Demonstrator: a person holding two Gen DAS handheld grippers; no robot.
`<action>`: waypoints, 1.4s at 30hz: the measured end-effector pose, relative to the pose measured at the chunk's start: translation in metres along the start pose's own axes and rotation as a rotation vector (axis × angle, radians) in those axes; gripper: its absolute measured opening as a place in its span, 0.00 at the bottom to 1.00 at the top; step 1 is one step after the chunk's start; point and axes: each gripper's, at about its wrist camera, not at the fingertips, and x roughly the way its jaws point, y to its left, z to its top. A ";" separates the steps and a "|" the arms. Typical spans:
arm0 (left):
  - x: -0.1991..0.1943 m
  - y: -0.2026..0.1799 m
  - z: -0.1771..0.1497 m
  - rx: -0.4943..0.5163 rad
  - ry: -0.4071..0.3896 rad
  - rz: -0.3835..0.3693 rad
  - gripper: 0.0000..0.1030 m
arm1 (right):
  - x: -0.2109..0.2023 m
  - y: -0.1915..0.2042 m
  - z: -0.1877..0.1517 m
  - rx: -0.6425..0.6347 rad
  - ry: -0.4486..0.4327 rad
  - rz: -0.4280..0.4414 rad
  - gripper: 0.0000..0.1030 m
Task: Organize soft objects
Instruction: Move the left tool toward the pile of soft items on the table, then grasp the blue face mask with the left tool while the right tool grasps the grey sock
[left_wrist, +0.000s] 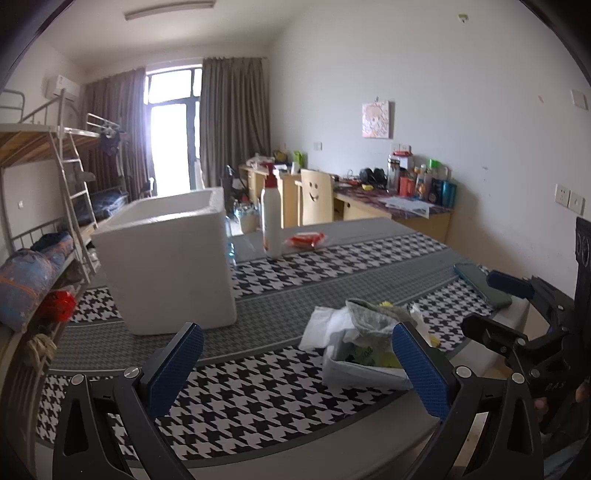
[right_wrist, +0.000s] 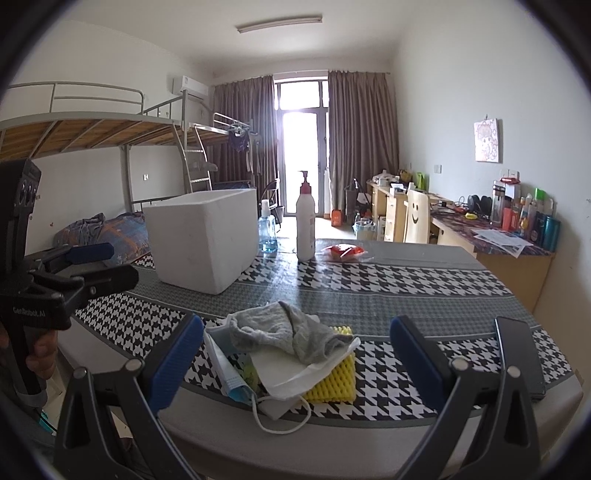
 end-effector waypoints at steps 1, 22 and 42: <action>0.002 -0.001 -0.001 0.004 0.006 -0.004 0.99 | 0.001 0.000 0.000 0.001 0.004 0.000 0.99; 0.053 -0.006 -0.017 -0.011 0.176 -0.041 0.99 | 0.030 -0.005 -0.003 0.011 0.093 -0.009 0.99; 0.093 -0.004 -0.028 -0.067 0.349 -0.085 0.56 | 0.053 -0.009 -0.004 0.010 0.143 0.020 0.99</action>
